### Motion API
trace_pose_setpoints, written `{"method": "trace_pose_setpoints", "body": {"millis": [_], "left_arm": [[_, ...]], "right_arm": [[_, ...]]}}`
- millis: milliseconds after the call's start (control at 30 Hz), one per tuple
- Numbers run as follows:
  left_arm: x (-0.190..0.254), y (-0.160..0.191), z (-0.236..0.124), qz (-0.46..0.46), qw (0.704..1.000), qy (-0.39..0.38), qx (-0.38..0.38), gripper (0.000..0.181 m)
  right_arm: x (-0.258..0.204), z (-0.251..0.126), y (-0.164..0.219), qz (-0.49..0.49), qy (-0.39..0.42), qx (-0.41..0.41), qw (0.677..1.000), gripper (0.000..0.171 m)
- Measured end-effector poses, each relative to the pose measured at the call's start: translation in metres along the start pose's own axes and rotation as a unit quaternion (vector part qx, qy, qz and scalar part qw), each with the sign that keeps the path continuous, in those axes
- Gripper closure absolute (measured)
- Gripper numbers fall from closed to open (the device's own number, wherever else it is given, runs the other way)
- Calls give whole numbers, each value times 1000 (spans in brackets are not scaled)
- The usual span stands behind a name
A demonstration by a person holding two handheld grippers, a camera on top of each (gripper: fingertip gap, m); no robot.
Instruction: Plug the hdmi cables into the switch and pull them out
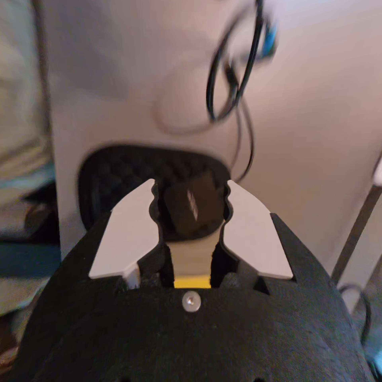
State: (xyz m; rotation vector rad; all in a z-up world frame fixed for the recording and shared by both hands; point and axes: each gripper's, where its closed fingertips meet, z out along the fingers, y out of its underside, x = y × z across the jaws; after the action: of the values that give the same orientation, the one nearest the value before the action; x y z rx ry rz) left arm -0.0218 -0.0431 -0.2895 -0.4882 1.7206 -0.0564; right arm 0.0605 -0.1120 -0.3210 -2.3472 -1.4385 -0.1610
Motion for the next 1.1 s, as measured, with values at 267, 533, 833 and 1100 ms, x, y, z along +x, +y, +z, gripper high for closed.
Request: {"method": "trace_pose_setpoints", "body": {"millis": [267,533,833,1100], "left_arm": [[-2,2,-1,-38,999,6,1,181],[-5,-14,-4,-48,998,3,38,180],[-53,-71,-80,-233,903,40,358,113],[-29,-77,-73,-272,859,219,374,147]], "right_arm": [[-17,-20,-123,-139,254,233,928,128],[-21,-32,-130,-128,305,279,901,150],[-39,-87,-131,-91,162,544,818,151],[-43,-97,-137,-92,108,609,781,151]]}}
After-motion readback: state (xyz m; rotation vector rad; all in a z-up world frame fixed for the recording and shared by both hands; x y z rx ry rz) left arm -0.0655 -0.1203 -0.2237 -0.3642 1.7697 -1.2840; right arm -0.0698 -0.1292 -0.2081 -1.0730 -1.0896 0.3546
